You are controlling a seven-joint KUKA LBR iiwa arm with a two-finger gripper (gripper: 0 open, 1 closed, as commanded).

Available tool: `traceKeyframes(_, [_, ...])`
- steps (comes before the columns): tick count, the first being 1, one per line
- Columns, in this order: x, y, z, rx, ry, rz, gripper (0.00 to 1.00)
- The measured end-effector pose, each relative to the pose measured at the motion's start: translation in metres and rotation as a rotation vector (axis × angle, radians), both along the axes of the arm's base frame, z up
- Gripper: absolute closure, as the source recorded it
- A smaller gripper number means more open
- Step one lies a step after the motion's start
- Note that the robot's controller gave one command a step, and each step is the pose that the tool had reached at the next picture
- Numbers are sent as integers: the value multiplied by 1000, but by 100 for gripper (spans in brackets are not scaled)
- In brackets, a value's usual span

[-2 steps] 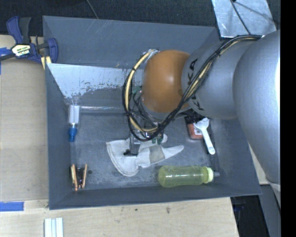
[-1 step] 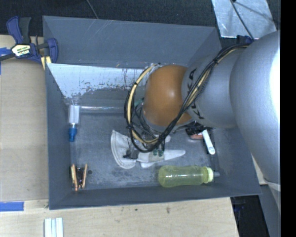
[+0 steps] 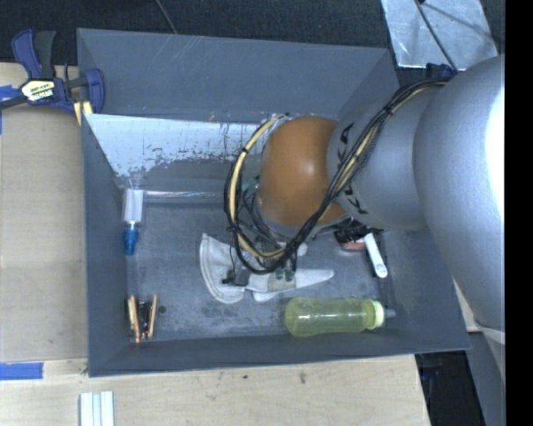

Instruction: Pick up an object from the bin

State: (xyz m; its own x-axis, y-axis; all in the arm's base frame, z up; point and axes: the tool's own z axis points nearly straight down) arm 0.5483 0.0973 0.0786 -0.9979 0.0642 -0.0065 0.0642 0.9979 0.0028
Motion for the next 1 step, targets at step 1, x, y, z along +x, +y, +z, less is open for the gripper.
traceKeyframes(1, [13, -8, 178, -1, -1, -43, 100])
